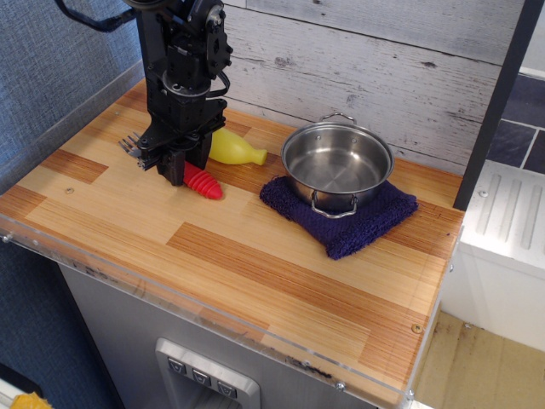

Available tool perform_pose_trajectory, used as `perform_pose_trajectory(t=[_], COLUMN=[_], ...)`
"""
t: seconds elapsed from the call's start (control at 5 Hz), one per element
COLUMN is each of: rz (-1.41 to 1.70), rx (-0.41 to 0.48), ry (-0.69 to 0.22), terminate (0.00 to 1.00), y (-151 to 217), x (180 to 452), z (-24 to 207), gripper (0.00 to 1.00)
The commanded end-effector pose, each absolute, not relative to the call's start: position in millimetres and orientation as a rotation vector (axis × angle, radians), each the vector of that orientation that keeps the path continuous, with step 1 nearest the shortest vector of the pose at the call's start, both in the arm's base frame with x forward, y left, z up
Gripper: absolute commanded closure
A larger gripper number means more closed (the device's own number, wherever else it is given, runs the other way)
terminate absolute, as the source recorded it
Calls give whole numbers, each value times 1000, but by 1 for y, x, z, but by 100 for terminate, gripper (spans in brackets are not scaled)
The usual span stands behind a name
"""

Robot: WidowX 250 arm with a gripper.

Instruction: Move the fork in front of the banana.

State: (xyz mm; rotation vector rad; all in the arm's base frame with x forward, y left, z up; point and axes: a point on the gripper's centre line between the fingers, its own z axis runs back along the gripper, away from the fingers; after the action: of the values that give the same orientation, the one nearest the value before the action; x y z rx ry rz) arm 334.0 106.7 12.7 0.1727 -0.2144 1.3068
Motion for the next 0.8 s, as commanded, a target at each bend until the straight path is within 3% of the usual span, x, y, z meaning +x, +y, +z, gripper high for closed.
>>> perform_pose_trajectory(t=[0.0,0.6], rz=[1341,1327], rx=[163,122], ry=[-214,-233], terminate=[0,0], y=[103,93], x=[335,339], z=[20,36], gripper=[0,0])
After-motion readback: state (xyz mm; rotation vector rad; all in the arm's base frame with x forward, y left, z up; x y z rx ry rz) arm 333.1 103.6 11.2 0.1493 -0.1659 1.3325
